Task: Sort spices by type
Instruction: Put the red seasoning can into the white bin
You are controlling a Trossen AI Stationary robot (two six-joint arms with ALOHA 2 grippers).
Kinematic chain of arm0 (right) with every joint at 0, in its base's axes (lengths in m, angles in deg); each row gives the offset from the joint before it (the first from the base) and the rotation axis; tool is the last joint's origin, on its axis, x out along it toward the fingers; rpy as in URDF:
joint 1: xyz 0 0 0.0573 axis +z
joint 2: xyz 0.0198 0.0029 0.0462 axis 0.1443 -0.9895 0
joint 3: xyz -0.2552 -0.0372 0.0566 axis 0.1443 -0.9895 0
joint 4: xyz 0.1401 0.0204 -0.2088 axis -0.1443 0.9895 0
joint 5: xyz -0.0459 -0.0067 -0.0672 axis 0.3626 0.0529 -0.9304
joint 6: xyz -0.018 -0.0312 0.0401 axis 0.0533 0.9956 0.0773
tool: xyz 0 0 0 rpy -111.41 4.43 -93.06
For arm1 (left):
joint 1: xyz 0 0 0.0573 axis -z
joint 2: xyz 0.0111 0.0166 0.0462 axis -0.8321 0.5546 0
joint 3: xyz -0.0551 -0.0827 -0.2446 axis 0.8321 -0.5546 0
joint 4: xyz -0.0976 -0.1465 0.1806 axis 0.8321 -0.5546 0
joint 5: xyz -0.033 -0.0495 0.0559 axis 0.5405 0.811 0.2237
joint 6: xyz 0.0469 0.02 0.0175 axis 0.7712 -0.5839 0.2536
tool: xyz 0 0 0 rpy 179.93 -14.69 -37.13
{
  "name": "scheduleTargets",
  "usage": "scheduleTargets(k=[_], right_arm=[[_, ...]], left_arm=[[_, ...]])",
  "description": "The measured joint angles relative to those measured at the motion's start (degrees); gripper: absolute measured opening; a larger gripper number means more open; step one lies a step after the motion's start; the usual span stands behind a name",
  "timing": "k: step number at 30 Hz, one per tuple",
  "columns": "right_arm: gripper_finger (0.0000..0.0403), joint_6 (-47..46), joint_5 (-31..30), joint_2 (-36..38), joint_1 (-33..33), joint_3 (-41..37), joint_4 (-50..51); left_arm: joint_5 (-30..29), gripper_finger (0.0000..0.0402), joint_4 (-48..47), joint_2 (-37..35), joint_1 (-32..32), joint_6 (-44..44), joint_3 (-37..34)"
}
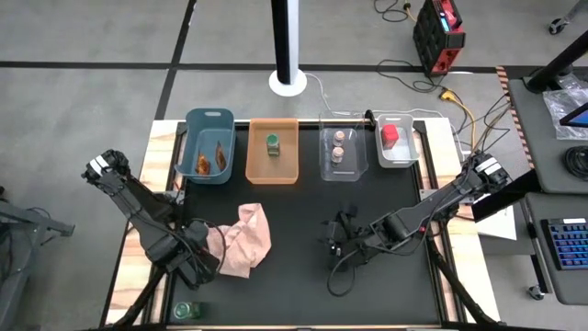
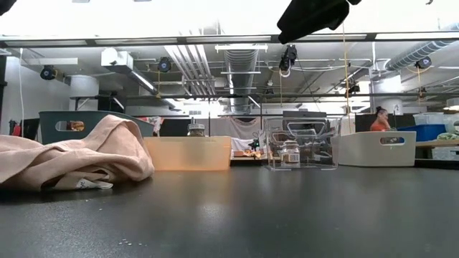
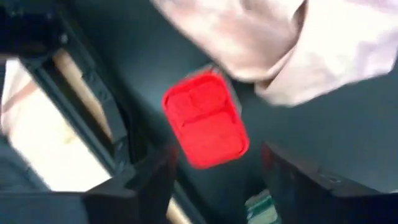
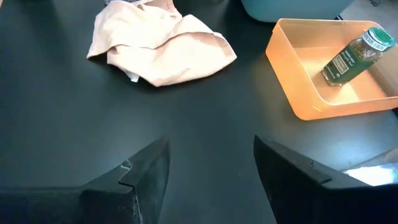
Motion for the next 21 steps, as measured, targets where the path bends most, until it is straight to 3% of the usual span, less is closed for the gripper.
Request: scheduleTargets(k=[6, 13, 21], right_arm=[[0.0235, 0.0, 0.03, 0.0, -0.01, 0.33, 0.59], [0.0247, -0.16, 0.17, 0.0, -0.01, 0.31, 0.62], [0.0246, -0.63, 2.72, 0.0, -0.02, 0.26, 0.56]], left_arm=[[-1.53, 0.025, 0.05, -0.02, 0.01, -0.63, -0.79], [0.57, 0.0251, 0.9, -0.02, 0.43, -2.68, -3.89], [-2.73, 0.0252, 3.18, -0.04, 1.71, -4.51, -4.08]])
